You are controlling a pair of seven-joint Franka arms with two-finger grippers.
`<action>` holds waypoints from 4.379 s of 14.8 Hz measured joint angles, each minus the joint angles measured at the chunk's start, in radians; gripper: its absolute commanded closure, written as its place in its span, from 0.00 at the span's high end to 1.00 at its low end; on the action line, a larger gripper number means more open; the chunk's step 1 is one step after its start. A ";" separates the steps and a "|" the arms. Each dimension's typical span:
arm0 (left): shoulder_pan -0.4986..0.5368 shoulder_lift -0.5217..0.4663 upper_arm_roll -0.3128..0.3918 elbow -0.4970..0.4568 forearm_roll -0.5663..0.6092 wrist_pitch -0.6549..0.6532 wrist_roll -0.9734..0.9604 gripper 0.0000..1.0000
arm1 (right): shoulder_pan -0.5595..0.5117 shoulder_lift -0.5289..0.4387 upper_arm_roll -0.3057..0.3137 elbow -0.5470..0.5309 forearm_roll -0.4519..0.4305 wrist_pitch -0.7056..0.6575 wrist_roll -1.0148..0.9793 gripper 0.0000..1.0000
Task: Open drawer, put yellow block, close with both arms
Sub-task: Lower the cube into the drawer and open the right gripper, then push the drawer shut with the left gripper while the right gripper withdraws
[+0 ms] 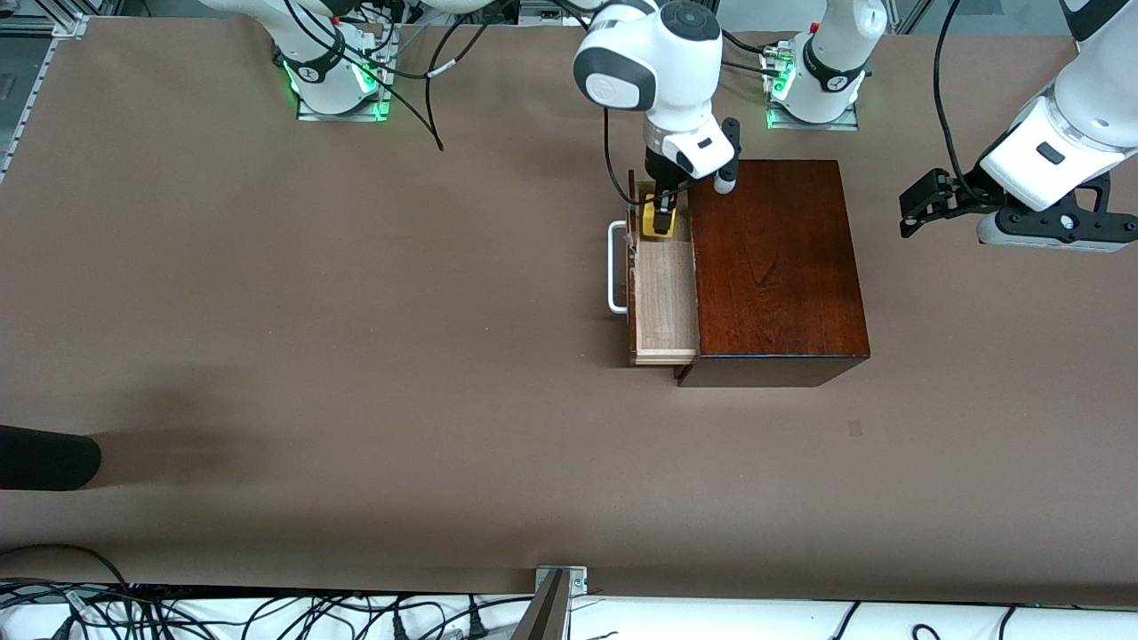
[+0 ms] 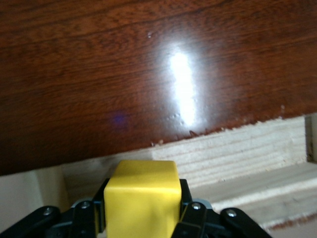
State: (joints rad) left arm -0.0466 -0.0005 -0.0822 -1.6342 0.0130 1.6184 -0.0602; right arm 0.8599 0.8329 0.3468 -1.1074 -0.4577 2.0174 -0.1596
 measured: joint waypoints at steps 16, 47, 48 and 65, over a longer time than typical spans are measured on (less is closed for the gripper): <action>-0.006 -0.002 0.000 0.001 0.000 0.001 0.000 1.00 | 0.003 0.041 -0.023 0.004 -0.004 0.015 -0.100 0.99; -0.070 0.200 -0.159 0.105 -0.147 -0.105 0.734 1.00 | -0.741 -0.520 -0.094 -0.111 0.462 -0.265 -0.113 1.00; -0.091 0.249 -0.166 0.153 -0.147 -0.102 0.758 1.00 | -0.756 -0.572 -0.115 -0.156 0.465 -0.290 -0.111 1.00; -0.417 0.662 -0.197 0.275 -0.300 0.269 0.609 1.00 | -0.765 -0.812 -0.373 -0.483 0.469 -0.360 -0.090 1.00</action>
State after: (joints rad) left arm -0.4634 0.6615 -0.2788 -1.3588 -0.2875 1.8877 0.5484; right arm 0.0953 0.0205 -0.0260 -1.5899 0.0109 1.6578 -0.2491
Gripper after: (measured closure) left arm 0.000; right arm 0.000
